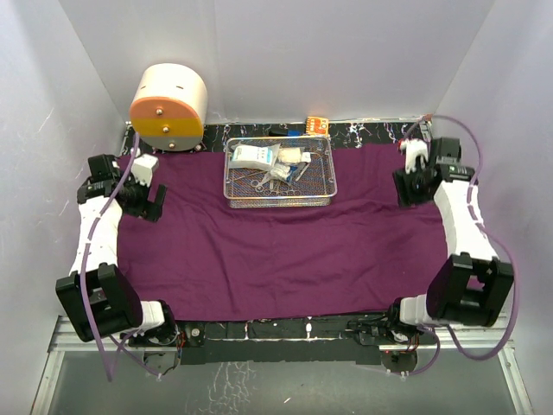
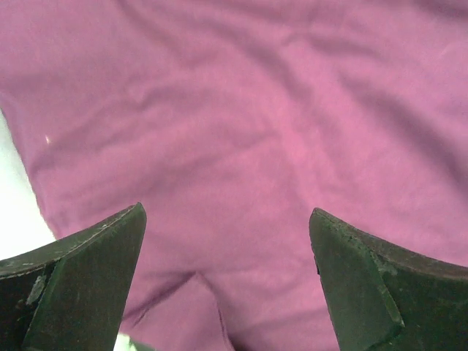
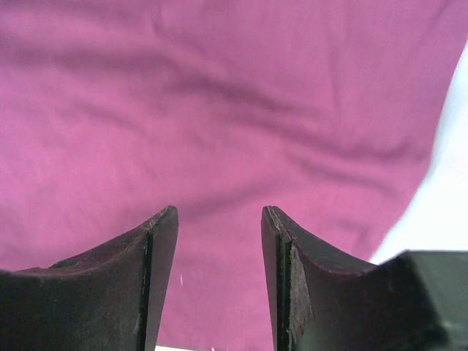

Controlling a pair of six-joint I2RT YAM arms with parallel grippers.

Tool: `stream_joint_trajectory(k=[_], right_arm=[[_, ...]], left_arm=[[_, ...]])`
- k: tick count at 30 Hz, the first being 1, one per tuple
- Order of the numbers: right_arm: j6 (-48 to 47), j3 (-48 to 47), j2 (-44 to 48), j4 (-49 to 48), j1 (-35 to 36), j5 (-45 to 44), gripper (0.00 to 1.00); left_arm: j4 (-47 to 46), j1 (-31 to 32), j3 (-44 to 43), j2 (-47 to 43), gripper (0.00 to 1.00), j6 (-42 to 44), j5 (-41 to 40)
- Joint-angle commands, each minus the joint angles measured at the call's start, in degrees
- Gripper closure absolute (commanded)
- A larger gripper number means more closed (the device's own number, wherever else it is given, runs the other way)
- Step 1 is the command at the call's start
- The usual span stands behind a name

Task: Open and lay out the surgical kit
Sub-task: Smooth out the surgical kit at the center of the board.

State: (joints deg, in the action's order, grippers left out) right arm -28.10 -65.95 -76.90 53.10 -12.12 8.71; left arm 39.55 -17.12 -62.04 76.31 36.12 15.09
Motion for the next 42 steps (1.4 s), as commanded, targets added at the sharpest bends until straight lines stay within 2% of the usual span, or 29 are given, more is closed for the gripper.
stream_joint_trajectory(k=[1, 7, 15, 20, 25, 27, 40, 42], right_arm=[[11.8, -9.0, -9.0, -17.5, 1.4, 9.1, 0.52], [21.8, -22.9, -26.2, -29.0, 5.3, 5.6, 0.52], [23.4, -33.2, -43.1, -34.1, 10.1, -3.6, 0.55], [22.6, -36.5, -49.0, -34.4, 10.4, -9.2, 0.57], [21.3, -36.8, -51.8, -34.8, 10.4, -10.1, 0.59], [21.1, -37.0, -52.7, -35.0, 10.4, -9.6, 0.62], [20.8, -39.9, -57.9, -35.6, 10.4, -10.7, 0.98], [20.9, -40.6, -58.4, -35.6, 10.4, -11.0, 1.0]], left_arm=[[-7.6, 0.5, -2.6, -1.0, 0.07, -10.9, 10.2], [-12.8, 0.9, -2.6, 1.4, 0.08, -14.9, 10.5], [-15.5, 1.1, -0.9, 3.4, 0.08, -15.9, 9.4], [-16.0, 1.4, -1.3, 4.7, 0.08, -16.7, 9.2], [-16.7, 1.8, -1.1, 6.0, 0.08, -17.7, 9.0], [-17.0, 2.1, -0.9, 6.4, 0.09, -18.0, 8.8], [-19.7, 2.4, 1.9, 6.4, 0.09, -18.1, 5.6], [-19.8, 2.4, 2.2, 6.4, 0.09, -18.0, 5.0]])
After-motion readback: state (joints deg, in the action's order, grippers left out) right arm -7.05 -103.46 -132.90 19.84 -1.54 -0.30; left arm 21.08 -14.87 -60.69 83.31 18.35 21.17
